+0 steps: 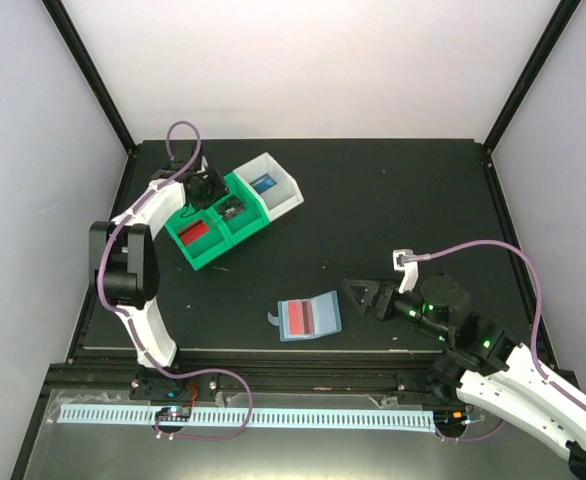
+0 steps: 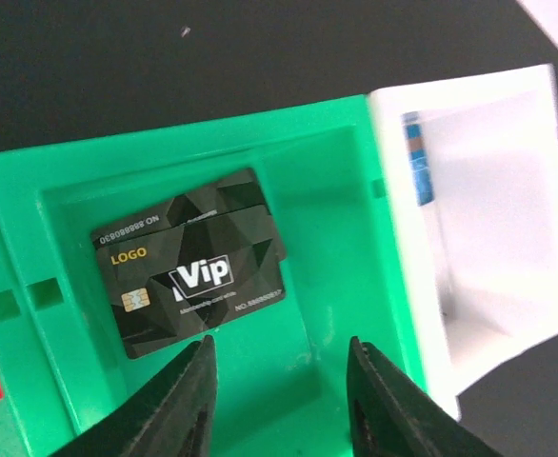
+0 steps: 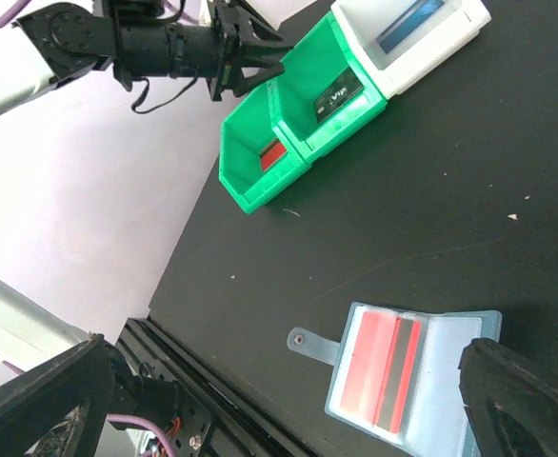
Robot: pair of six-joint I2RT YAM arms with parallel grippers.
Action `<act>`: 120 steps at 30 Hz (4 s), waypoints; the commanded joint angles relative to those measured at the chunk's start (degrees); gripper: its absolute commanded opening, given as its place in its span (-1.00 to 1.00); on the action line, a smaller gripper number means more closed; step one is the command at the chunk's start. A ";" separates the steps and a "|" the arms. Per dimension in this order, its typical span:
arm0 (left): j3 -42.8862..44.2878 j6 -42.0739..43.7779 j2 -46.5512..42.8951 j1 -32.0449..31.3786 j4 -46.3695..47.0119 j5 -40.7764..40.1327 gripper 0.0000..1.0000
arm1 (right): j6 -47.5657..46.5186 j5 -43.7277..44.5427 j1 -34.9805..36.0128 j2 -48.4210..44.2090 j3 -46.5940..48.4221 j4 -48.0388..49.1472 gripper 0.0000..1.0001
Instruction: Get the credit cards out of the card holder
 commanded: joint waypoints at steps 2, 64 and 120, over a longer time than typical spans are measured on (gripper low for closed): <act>1.42 2.37 -6.15 0.44 -0.75 -0.13 -0.08 | -0.87 -1.51 0.12 -0.62 -0.16 -0.53 1.00; -67.82 -10.27 -78.34 -23.63 15.85 25.41 0.49 | -1.87 -1.09 10.31 50.11 6.69 13.52 -0.11; -69.11 -19.70 -43.70 -35.10 51.36 21.98 0.33 | 10.50 -6.70 10.38 59.39 -9.54 43.81 -0.88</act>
